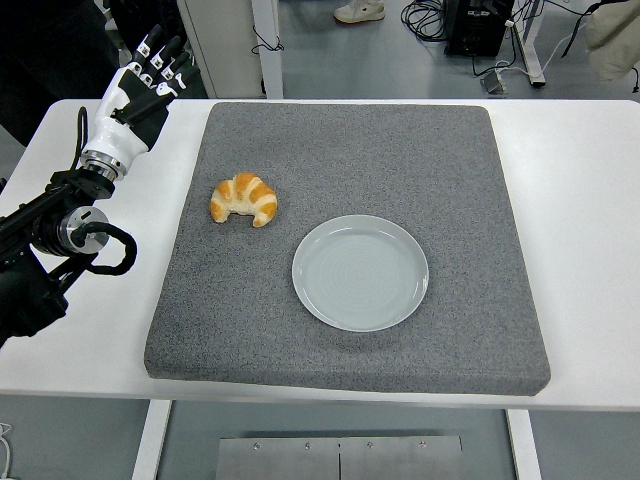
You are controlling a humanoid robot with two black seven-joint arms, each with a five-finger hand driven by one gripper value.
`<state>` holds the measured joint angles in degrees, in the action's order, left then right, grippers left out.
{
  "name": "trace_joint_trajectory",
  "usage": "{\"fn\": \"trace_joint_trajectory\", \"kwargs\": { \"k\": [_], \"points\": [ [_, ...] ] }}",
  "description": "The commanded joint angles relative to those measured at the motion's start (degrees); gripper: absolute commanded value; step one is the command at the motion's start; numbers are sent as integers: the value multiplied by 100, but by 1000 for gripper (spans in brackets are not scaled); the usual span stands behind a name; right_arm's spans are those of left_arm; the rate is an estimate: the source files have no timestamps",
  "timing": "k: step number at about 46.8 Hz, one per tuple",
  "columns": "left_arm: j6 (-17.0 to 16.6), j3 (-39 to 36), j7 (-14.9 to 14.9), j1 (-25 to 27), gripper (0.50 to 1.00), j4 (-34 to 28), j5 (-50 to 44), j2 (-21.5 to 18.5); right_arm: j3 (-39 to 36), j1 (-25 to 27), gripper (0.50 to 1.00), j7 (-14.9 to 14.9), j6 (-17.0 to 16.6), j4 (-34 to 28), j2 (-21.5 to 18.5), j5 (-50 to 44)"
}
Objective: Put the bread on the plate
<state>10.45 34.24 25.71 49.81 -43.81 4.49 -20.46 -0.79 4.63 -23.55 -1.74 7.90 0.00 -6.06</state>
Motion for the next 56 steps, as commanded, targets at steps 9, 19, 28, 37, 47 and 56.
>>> {"fn": "trace_joint_trajectory", "kwargs": {
  "k": [9,19,28,37,47,56],
  "points": [
    [-105,-329,-559,407,946,-250,79,-405,0,-6,1000,0,-1,1,0,0],
    [-140,-874,-532,767,937,-374,140,-617,0,-6,1000,0,-1,1,0,0],
    [-140,-1147,-524,1049,928,-391,421,-669,0,-6,1000,0,-1,-17,0,0],
    [-201,-1665,-523,1365,916,-830,1598,-880,0,-6,1000,0,-1,-26,0,0],
    [-201,-2324,-567,1751,916,-1656,2565,-1434,0,-6,1000,0,-1,-35,0,0],
    [-254,-3159,-524,2244,916,-1903,3689,-1680,8,-6,1000,0,-1,-43,0,0]
  ]
}}
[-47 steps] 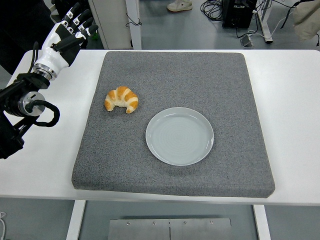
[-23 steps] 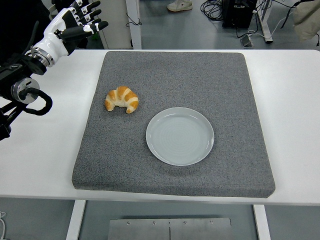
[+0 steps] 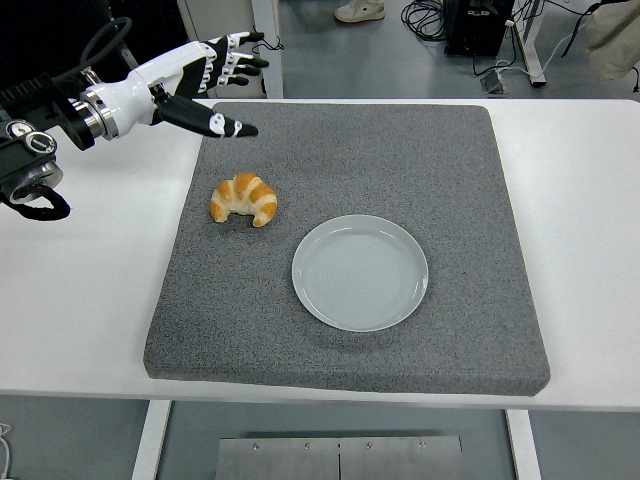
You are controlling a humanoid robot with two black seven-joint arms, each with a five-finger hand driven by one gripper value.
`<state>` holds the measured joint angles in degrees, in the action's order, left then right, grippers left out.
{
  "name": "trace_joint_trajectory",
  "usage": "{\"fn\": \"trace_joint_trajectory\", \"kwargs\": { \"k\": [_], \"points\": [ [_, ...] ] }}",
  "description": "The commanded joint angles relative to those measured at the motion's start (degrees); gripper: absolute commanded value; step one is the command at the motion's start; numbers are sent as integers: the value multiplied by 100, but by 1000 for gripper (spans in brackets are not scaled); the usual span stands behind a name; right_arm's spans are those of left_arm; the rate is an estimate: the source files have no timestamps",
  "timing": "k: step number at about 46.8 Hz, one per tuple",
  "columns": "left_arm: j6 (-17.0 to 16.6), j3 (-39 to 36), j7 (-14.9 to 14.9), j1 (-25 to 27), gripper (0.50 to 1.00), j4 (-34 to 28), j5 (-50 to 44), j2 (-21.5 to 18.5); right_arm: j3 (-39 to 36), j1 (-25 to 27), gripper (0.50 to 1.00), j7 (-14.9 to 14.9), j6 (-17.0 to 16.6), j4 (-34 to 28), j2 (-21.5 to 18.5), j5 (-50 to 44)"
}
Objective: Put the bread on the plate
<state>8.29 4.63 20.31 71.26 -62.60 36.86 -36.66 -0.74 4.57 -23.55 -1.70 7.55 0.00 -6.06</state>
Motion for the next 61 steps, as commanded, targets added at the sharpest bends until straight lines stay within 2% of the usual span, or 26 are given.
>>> {"fn": "trace_joint_trajectory", "kwargs": {
  "k": [1,6,11,21,32,44,61],
  "points": [
    [-47,-225,17,108,916,-32,619,-78,4,0,1000,0,-6,0,0,0],
    [-205,-235,52,81,916,-68,1481,-131,13,0,1000,0,-6,0,0,0],
    [-512,-261,78,11,916,-68,2228,-131,13,0,1000,0,-6,0,0,0],
    [-934,-261,87,-419,918,-120,3020,-105,13,0,1000,0,-6,-8,0,0],
    [-1532,-261,87,-789,918,2,3091,18,13,0,1000,0,-6,0,0,0],
    [-1910,-261,96,-921,918,705,3082,554,13,0,1000,0,-6,0,0,0],
    [-1945,-261,175,-1026,918,1136,3064,1038,13,0,1000,0,3,0,0,0]
  ]
}}
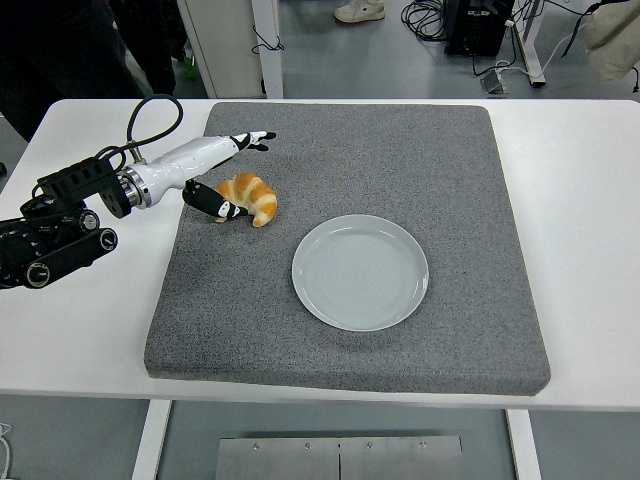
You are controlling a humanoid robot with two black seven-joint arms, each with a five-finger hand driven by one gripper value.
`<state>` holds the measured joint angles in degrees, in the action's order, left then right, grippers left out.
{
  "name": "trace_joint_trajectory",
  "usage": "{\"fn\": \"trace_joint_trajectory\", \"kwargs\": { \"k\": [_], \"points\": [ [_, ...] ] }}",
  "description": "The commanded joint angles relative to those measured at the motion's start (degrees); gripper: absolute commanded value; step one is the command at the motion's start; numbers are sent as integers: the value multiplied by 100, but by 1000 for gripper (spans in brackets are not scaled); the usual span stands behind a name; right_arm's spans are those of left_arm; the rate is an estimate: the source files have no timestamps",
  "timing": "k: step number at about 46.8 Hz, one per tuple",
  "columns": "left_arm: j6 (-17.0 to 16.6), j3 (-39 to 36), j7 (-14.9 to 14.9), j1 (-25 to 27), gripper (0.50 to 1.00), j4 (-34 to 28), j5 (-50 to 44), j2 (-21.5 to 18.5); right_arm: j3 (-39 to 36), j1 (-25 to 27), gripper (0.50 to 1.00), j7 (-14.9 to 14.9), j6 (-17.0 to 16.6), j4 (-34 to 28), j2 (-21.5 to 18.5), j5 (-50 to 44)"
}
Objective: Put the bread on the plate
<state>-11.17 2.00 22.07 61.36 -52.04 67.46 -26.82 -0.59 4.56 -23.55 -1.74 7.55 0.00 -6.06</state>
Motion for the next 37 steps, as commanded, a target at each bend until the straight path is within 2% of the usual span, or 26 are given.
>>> {"fn": "trace_joint_trajectory", "kwargs": {
  "k": [1,8,22,29,37],
  "points": [
    [0,2,-1,-45,918,106,4,89,-3,1,1000,0,-2,1,0,0],
    [-8,-7,-1,-98,918,247,4,204,-3,1,1000,0,-2,1,0,0],
    [-26,-191,26,-142,918,274,-4,186,-3,1,1000,0,-2,1,0,0],
    [-316,-306,113,-159,916,546,-31,291,6,1,1000,0,-2,1,0,0],
    [-439,-297,166,-221,916,810,-66,581,15,1,1000,0,-2,-7,0,0]
  ]
}}
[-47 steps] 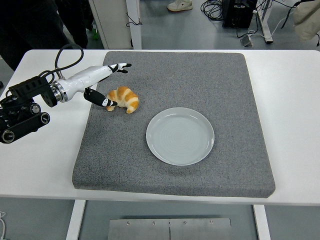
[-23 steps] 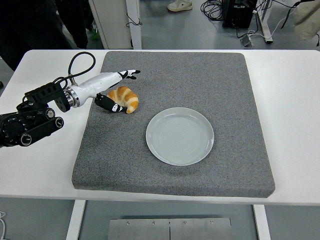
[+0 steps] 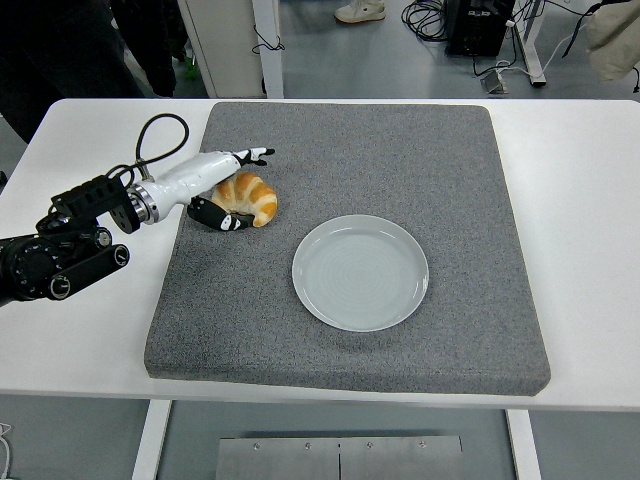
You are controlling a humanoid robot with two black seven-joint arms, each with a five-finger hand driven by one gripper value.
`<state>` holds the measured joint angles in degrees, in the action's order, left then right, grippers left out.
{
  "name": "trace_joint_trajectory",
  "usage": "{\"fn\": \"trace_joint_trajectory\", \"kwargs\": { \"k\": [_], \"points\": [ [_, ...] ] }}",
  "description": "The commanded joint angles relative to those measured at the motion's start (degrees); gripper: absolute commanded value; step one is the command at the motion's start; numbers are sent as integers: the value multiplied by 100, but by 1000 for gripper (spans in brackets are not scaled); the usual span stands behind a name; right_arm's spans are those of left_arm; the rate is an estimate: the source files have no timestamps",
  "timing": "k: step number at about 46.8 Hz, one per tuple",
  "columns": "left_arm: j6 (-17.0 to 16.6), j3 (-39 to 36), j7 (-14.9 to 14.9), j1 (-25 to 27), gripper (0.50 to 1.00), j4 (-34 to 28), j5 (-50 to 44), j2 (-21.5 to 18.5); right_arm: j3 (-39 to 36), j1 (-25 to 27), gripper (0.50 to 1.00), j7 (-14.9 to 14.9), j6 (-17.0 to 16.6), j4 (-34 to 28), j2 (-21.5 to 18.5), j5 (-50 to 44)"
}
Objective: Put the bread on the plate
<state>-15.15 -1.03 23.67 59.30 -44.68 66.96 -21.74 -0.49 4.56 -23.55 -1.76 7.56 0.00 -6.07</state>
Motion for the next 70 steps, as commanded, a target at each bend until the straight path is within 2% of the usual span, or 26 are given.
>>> {"fn": "trace_joint_trajectory", "kwargs": {
  "k": [1,19,30,34,38,42,51,70],
  "points": [
    [-58,6,-3,-15,916,82,-16,91,5,1,1000,0,0,0,0,0],
    [-76,15,-3,-15,910,170,-95,205,5,1,1000,0,0,-9,0,0],
    [-76,15,-12,-76,816,197,-271,205,5,1,1000,0,0,-9,0,0],
    [-76,15,-12,-85,796,205,-412,196,5,1,1000,0,9,-9,0,0],
    [-76,15,-12,-94,754,232,-447,205,5,1,1000,0,9,-9,0,0],
    [-76,15,-12,-94,686,241,-447,205,5,1,1000,0,9,-9,0,0],
    [-76,15,-3,-94,500,241,-438,196,5,1,1000,0,9,-9,0,0],
    [-76,15,23,47,500,241,-429,170,5,1,1000,0,9,-9,0,0]
  ]
}}
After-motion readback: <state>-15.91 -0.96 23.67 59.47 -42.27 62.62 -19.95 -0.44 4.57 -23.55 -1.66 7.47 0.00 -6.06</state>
